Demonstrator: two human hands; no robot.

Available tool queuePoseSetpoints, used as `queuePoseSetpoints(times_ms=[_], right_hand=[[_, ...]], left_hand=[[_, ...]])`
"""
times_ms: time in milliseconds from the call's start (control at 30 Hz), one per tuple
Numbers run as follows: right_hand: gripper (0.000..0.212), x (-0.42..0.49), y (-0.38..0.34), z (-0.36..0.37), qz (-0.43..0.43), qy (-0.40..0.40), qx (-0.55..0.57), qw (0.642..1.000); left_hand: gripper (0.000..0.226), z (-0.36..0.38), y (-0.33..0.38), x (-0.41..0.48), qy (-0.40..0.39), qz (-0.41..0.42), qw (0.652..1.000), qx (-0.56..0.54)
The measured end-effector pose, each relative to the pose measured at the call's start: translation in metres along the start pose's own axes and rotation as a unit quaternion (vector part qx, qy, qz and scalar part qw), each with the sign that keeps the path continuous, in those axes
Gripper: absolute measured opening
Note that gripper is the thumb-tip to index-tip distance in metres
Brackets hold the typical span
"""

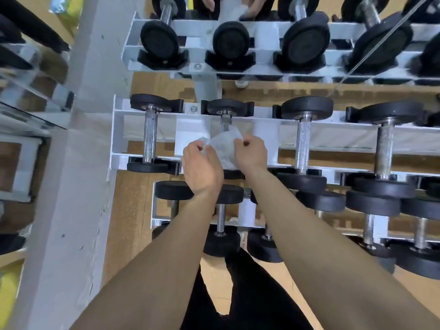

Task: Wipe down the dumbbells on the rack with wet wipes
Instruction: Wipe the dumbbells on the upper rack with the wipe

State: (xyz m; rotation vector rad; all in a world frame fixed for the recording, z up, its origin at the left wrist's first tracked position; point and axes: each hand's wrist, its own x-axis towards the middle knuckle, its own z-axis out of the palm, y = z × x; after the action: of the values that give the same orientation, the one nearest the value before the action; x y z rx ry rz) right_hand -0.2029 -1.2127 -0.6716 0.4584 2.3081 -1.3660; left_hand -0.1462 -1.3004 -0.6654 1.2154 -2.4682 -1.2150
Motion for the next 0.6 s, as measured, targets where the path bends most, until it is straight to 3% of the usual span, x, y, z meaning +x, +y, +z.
queuePoseSetpoints(times_ms=[133, 300, 367, 433, 533, 600], right_hand=[[0.032, -0.047, -0.001, -0.025, 0.009, -0.042, 0.117, 0.992], [0.014, -0.091, -0.003, -0.058, 0.059, -0.122, 0.287, 0.948], [0.009, -0.099, -0.006, -0.068, 0.053, -0.111, 0.299, 0.946], [0.019, -0.106, -0.007, -0.077, 0.034, -0.089, 0.285, 0.954], [0.019, -0.119, -0.012, -0.089, 0.015, -0.046, 0.235, 0.971], [0.014, -0.128, -0.013, -0.099, 0.003, -0.022, 0.196, 0.980]], left_hand=[[0.040, -0.023, 0.009, -0.032, -0.110, 0.026, 0.994, 0.005], [0.051, -0.047, 0.032, -0.058, -0.295, -0.078, 0.937, -0.172], [0.036, -0.054, 0.036, -0.061, -0.326, -0.067, 0.921, -0.203], [0.020, -0.063, 0.038, -0.064, -0.357, -0.082, 0.901, -0.232], [0.009, -0.070, 0.038, -0.068, -0.420, -0.115, 0.863, -0.255], [0.013, -0.075, 0.040, -0.071, -0.443, -0.117, 0.850, -0.258]])
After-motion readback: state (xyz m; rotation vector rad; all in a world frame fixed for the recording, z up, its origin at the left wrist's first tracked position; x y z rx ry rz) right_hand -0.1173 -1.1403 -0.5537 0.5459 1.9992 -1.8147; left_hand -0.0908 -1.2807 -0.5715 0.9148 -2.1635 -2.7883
